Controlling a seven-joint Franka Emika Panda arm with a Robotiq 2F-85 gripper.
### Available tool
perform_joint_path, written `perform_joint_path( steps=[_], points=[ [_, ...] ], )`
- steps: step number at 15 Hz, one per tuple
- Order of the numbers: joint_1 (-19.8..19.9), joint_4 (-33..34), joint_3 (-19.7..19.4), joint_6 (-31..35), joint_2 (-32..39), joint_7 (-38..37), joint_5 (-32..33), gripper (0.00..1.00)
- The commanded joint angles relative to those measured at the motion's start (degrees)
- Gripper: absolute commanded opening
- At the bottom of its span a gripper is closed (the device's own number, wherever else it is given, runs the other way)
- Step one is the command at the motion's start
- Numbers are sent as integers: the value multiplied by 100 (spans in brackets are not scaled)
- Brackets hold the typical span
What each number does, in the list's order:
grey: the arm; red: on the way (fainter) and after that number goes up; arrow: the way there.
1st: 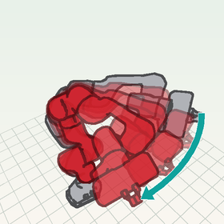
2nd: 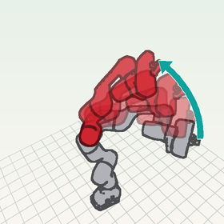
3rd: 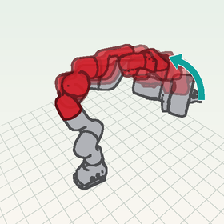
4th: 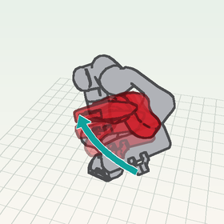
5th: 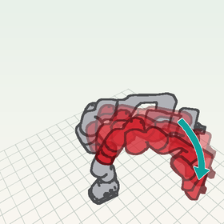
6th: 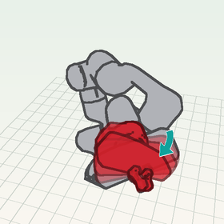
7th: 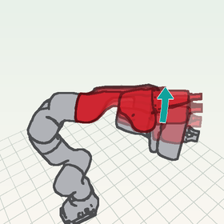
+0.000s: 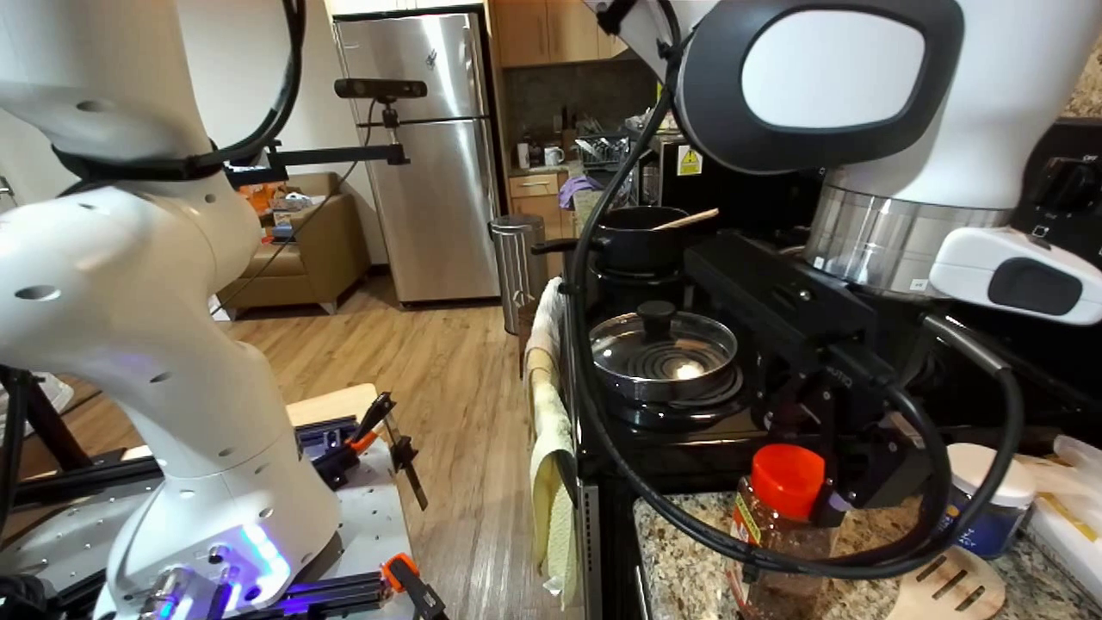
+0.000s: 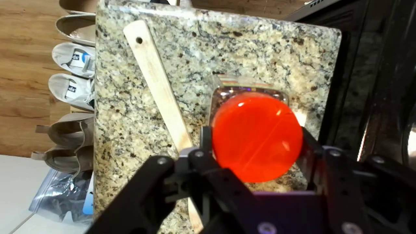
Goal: Move the bottle with the orange lid from the stove and put it on the counter top then remove the wooden spoon from inside the left pot and put it on the pot
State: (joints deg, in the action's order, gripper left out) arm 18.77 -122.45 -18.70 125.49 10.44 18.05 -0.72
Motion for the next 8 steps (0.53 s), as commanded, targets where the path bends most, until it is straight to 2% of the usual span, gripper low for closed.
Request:
perform_joint_path(
  steps=[1, 2, 8],
  points=[
    [171, 57, 88, 96, 76, 333, -149, 92],
    [181, 55, 86, 59, 64, 354, -132, 99],
    [98, -74, 46, -143, -444, 26, 86, 100]
  ],
)
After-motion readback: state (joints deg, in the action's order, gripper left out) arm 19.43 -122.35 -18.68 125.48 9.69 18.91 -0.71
